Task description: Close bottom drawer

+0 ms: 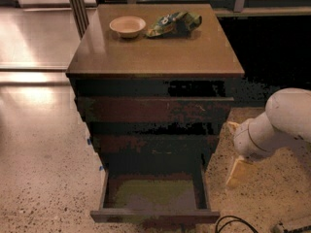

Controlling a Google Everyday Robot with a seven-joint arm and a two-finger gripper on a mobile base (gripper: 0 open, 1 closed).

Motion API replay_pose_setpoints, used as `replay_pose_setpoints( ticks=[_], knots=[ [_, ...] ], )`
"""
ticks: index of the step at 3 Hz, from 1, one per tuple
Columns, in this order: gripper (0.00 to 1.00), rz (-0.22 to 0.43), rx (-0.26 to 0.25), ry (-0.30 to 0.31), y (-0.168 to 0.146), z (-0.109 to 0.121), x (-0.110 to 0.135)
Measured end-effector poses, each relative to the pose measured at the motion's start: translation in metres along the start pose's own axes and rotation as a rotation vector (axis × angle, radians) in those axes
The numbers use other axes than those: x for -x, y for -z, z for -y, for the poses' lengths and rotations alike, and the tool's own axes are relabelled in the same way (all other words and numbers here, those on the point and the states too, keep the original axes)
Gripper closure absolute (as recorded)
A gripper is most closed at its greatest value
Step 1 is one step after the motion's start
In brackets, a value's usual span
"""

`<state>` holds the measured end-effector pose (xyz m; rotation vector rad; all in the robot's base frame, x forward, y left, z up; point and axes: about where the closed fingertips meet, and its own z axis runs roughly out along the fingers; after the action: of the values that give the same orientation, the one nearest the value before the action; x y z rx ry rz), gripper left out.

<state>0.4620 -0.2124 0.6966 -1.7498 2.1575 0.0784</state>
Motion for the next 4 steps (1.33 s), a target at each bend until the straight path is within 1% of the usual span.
replay_pose_setpoints(
  ticks=[1,2,3,4],
  knots=[
    [0.00,0.033,0.021,-0.002,-0.045,-0.004,-0.012],
    [0.00,0.070,0.054,-0.009,-0.088,-0.013,-0.021],
    [0.00,0.070,0.054,-0.009,-0.088,-0.013,-0.021],
    [0.00,0.093,0.046,-0.001,-0.107,-0.018,-0.025]
  ],
)
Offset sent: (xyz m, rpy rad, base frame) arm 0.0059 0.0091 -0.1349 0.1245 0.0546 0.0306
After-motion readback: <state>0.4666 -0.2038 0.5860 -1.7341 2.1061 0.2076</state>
